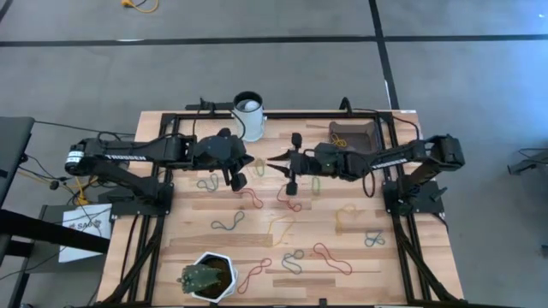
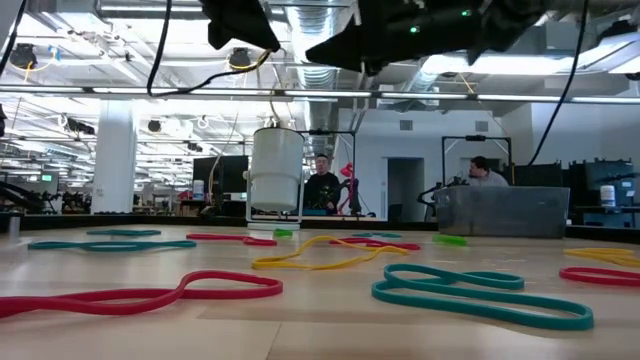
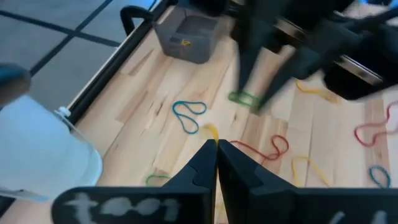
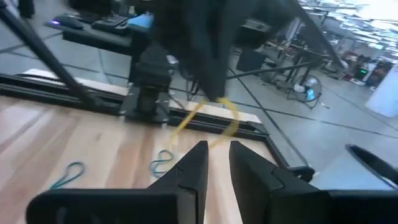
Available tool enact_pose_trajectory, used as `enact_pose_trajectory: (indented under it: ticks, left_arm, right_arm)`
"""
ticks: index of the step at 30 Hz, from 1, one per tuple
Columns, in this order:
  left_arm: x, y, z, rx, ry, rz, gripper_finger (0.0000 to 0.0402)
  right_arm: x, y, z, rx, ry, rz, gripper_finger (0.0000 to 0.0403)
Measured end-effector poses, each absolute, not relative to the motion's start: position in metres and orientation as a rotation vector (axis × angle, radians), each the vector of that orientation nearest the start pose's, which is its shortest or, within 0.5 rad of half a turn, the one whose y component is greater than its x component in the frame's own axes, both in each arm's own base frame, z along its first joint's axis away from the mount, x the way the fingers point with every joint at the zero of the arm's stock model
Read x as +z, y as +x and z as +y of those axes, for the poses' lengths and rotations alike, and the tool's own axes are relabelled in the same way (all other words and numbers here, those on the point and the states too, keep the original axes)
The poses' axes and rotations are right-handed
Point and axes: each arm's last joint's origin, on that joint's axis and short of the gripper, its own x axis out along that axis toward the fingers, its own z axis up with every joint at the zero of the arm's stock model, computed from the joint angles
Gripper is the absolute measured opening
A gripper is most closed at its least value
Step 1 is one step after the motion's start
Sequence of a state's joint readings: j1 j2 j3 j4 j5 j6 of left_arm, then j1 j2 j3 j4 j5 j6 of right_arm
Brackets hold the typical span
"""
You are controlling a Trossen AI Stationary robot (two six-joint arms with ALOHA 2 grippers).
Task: Pick and place items into bin
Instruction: Put the top yellow rubber band into the bin
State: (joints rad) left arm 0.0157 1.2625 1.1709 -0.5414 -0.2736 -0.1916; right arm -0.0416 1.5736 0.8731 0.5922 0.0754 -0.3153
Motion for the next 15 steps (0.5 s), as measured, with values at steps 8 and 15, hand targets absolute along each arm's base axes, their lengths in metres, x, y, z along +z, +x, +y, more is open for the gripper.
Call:
enact_pose_trajectory:
  ticks: [8, 15]
  left_arm:
    - [0.333, 0.264, 0.011, 0.320, -0.075, 0.641, 0.0000]
    - [0.332, 0.263, 0.010, 0.314, -0.069, 0.661, 0.0000]
  right_arm:
    - [0.248, 0.368, -0.018, -0.030, -0.318, 0.102, 0.0059]
    - [0.250, 0.385, -0.022, -0.040, -0.320, 0.093, 0.0059]
